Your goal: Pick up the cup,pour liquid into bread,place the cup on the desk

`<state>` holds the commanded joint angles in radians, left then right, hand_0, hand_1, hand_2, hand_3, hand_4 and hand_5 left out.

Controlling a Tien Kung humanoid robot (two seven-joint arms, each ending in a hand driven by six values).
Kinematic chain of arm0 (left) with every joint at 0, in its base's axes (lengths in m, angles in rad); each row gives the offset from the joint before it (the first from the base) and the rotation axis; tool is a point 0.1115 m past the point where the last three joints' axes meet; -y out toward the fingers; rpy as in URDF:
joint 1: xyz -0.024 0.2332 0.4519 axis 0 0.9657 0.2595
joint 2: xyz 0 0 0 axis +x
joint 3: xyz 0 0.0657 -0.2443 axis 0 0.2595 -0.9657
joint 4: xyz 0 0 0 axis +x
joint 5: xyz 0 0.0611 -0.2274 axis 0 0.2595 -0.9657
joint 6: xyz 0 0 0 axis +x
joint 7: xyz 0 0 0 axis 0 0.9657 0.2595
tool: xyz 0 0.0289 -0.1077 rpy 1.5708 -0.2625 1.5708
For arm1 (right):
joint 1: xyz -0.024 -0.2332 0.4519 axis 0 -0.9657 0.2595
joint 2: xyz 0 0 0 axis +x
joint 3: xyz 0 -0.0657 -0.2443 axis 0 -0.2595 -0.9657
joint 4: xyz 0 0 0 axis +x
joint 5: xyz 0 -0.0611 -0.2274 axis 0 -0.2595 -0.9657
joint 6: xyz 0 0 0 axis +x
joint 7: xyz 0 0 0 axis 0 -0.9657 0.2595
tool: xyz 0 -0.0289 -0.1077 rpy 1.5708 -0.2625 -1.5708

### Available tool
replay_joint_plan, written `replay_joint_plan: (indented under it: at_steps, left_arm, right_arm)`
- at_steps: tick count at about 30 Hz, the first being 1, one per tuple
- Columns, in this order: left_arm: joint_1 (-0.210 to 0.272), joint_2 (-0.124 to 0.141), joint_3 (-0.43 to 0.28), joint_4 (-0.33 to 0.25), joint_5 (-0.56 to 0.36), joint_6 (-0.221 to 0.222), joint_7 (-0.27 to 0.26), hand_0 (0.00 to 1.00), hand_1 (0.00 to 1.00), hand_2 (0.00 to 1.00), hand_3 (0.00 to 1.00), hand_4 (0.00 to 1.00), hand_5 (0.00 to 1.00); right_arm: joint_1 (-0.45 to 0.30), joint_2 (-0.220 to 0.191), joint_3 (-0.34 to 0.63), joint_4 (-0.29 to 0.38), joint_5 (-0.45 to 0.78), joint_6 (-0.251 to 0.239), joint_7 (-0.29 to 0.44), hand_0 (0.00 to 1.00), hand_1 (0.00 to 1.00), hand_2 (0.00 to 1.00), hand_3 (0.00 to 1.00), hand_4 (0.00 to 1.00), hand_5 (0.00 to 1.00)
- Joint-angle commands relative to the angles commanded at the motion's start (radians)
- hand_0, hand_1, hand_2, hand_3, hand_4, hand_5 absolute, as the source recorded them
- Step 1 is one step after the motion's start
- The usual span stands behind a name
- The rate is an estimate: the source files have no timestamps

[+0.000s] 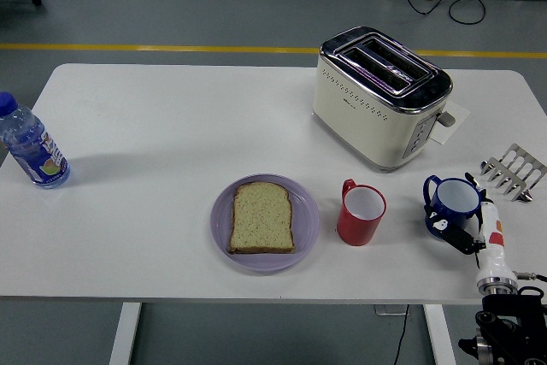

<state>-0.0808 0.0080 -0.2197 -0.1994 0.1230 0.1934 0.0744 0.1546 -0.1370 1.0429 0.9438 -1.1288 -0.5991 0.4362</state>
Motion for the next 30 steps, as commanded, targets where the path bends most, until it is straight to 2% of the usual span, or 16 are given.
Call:
replay_joint_plan:
  at_steps: [11,30]
  left_arm:
    - [-0.006,0.001,-0.011,-0.001,0.004,0.000,0.000,0.633,0.640,0.651,0.504,0.240,0.862]
    - [-0.009,0.002,-0.016,-0.001,0.007,0.000,0.000,0.633,0.639,0.651,0.503,0.240,0.862]
  right_arm:
    - [0.001,0.003,0.013,0.001,-0.004,-0.017,-0.001,0.925,0.796,0.939,0.998,0.875,0.013]
    - [-0.017,0.008,0.029,0.025,0.009,-0.004,0.001,0.933,0.801,0.944,0.998,0.900,0.023]
